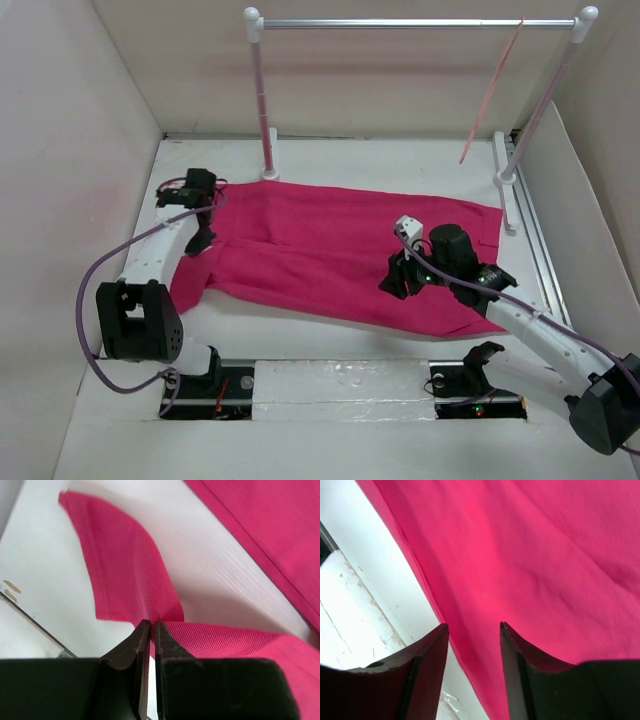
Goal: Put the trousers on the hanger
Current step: Fold the trousers
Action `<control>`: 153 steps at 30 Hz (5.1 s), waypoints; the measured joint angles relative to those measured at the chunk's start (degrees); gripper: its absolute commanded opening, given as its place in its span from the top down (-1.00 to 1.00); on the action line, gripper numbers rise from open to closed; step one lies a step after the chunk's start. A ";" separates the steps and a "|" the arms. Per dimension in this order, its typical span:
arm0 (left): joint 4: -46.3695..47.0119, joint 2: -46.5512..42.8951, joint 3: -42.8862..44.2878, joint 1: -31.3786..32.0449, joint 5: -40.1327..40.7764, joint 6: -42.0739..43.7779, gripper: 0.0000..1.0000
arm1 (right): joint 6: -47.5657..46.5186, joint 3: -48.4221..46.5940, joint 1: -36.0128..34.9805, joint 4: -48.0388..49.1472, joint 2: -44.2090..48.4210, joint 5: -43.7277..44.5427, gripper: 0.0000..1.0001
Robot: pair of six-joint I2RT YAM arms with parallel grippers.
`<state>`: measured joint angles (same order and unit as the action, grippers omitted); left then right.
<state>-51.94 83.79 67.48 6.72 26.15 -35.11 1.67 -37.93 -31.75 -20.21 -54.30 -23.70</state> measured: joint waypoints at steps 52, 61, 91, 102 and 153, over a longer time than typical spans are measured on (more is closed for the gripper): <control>26.77 -12.81 -11.23 52.57 -15.08 -6.05 0.32 | 11.78 4.24 64.65 2.80 -21.90 6.62 1.00; 24.57 -14.93 -11.76 45.35 -13.22 -5.88 0.13 | 7.13 -11.82 68.83 -5.90 -20.41 11.52 -0.03; 2.38 -23.93 41.05 16.04 -9.81 1.05 0.67 | 11.65 -38.71 -43.06 20.35 -54.53 14.05 -0.23; -2.03 -23.21 47.06 16.04 -9.20 2.69 0.62 | 22.73 -52.11 -42.49 23.82 -74.31 7.32 -0.43; -0.44 -33.16 26.27 17.97 2.86 4.83 0.62 | 49.79 -66.86 -36.74 31.82 -81.48 16.26 1.00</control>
<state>-52.38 50.63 93.76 24.69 29.02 -30.28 51.46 -104.79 -68.49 11.62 -135.79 -7.44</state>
